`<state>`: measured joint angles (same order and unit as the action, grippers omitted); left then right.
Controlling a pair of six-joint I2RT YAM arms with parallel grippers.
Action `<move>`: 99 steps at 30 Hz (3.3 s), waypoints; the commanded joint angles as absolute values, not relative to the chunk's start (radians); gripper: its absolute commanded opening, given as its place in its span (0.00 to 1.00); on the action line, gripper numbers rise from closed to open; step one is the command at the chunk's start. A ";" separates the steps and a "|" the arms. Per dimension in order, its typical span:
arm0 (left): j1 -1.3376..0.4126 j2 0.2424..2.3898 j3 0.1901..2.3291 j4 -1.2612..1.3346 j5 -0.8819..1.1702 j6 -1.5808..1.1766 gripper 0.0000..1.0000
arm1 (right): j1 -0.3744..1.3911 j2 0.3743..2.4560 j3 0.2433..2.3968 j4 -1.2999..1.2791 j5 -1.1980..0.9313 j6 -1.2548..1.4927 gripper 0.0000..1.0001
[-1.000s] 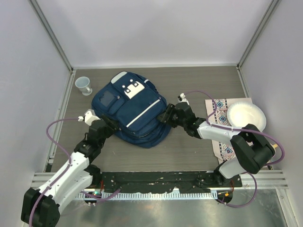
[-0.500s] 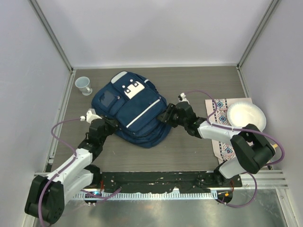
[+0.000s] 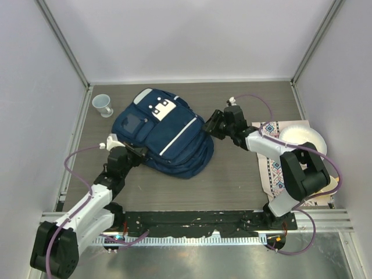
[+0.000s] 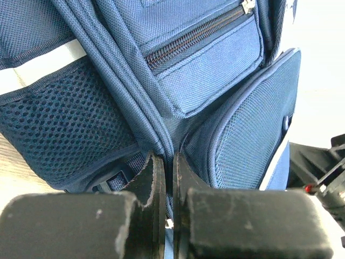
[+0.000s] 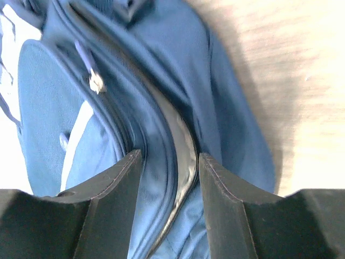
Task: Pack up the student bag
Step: Adjust the student bag at the center of the board, then zip the student bag at the center of the board.
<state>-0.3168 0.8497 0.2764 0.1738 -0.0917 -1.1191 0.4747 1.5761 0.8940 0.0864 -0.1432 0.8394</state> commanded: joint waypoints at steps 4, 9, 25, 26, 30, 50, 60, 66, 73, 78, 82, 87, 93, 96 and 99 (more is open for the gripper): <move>-0.379 0.848 0.383 0.135 0.028 -1.189 0.00 | 0.414 1.605 1.084 0.054 -0.190 0.707 0.55; -0.463 0.928 0.436 0.152 0.012 -1.213 0.00 | 0.414 1.496 1.057 -0.026 -0.133 0.643 0.59; -0.529 1.109 0.578 0.195 0.041 -1.213 0.00 | 0.779 1.097 0.719 -0.055 -0.279 0.799 0.57; -0.529 1.114 0.580 0.196 0.041 -1.213 0.00 | 0.790 1.100 0.716 -0.049 -0.276 0.816 0.56; -0.537 1.105 0.581 0.196 0.043 -1.212 0.00 | 0.804 1.164 0.700 -0.031 -0.209 0.847 0.52; -0.561 1.055 0.472 0.206 0.086 -1.221 0.15 | 0.773 1.439 0.946 0.006 0.169 0.778 0.53; -0.581 1.129 0.482 0.250 0.104 -1.244 0.18 | 0.730 1.410 0.940 0.078 0.069 0.716 0.54; -0.581 1.170 0.506 0.294 0.106 -1.253 0.14 | 0.828 1.295 0.825 0.095 0.104 0.747 0.55; -0.581 1.167 0.531 0.284 0.101 -1.230 0.17 | 0.896 1.290 0.765 0.114 0.182 0.779 0.54; -0.581 1.022 0.545 0.105 -0.007 -1.155 0.51 | 0.899 1.270 0.767 0.089 0.273 0.776 0.55; -0.581 0.913 0.516 0.003 -0.110 -1.170 0.67 | 0.899 1.278 0.785 0.078 0.281 0.759 0.57; -0.581 0.891 0.460 0.034 -0.153 -1.215 0.71 | 0.899 1.290 0.795 0.095 0.259 0.773 0.57; -0.581 1.005 0.489 0.064 -0.140 -1.264 0.72 | 0.899 1.272 0.781 0.104 0.255 0.784 0.57; -0.581 1.060 0.477 0.113 -0.144 -1.304 0.72 | 0.899 1.261 0.775 0.097 0.264 0.782 0.57; -0.581 1.081 0.463 0.161 -0.184 -1.334 0.73 | 0.899 1.249 0.769 0.094 0.267 0.787 0.57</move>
<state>-0.5804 1.0664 0.4698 0.0647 -0.1246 -1.2762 0.8948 1.2907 0.7589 0.0555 0.2329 0.7704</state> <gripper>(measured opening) 0.721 0.570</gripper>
